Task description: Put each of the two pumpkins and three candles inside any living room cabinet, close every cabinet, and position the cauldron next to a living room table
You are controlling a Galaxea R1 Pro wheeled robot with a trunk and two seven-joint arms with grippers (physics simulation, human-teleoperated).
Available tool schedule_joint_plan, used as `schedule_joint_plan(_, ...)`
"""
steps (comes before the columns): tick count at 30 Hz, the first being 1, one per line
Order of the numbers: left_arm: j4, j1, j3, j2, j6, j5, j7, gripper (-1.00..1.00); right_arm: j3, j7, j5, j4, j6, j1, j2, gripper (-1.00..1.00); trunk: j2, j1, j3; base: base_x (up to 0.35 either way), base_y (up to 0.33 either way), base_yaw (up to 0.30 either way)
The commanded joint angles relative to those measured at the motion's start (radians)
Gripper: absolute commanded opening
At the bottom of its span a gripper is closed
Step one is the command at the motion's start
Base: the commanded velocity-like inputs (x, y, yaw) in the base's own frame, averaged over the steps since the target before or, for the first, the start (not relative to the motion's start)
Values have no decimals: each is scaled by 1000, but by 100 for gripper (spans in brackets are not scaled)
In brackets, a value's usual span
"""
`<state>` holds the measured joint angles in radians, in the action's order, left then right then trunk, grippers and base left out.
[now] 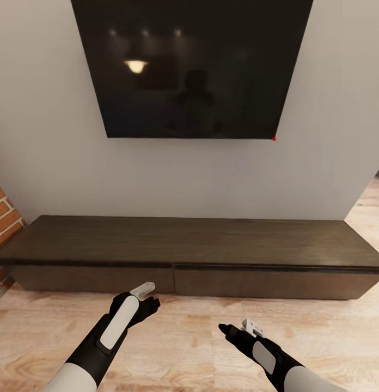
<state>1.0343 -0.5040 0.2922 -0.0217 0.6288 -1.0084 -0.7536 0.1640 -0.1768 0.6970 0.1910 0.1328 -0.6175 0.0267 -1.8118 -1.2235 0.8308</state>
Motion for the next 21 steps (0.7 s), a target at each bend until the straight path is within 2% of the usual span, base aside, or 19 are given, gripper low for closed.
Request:
schedule_joint_plan(1,1,-1,1,0,0,-9,-9,100,8,0,10,1,2,0,-1,100,0,0,1,-21,33,-20)
schedule_joint_plan(7,1,-1,-2,1,0,-9,-9,100,9,0,10,2,3,-1,0,100,0,0,1,-144,115,-4)
schedule_joint_plan(21,0,-1,-8,2,0,-10,-10,100,9,0,9,2,2,-1,-1,100,0,0,1,-13,120,0)
